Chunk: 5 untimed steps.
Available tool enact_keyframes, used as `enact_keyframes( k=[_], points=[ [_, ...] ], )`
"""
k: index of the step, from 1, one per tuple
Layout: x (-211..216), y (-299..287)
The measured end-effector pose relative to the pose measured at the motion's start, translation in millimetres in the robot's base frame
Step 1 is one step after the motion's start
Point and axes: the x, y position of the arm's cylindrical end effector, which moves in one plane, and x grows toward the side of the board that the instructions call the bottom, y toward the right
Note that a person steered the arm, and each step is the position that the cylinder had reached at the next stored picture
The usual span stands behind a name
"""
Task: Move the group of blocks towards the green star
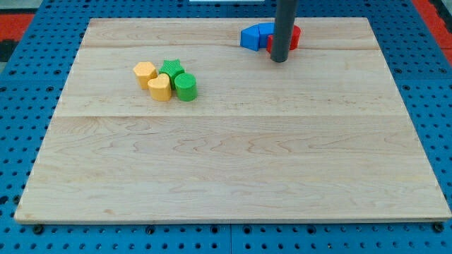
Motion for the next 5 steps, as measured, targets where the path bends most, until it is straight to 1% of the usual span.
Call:
enact_keyframes(
  k=[2, 3, 4, 5],
  points=[
    [9.5, 38.8],
    [-20.9, 40.1],
    [-41.5, 61.3],
    [-53.5, 48.2]
  ],
)
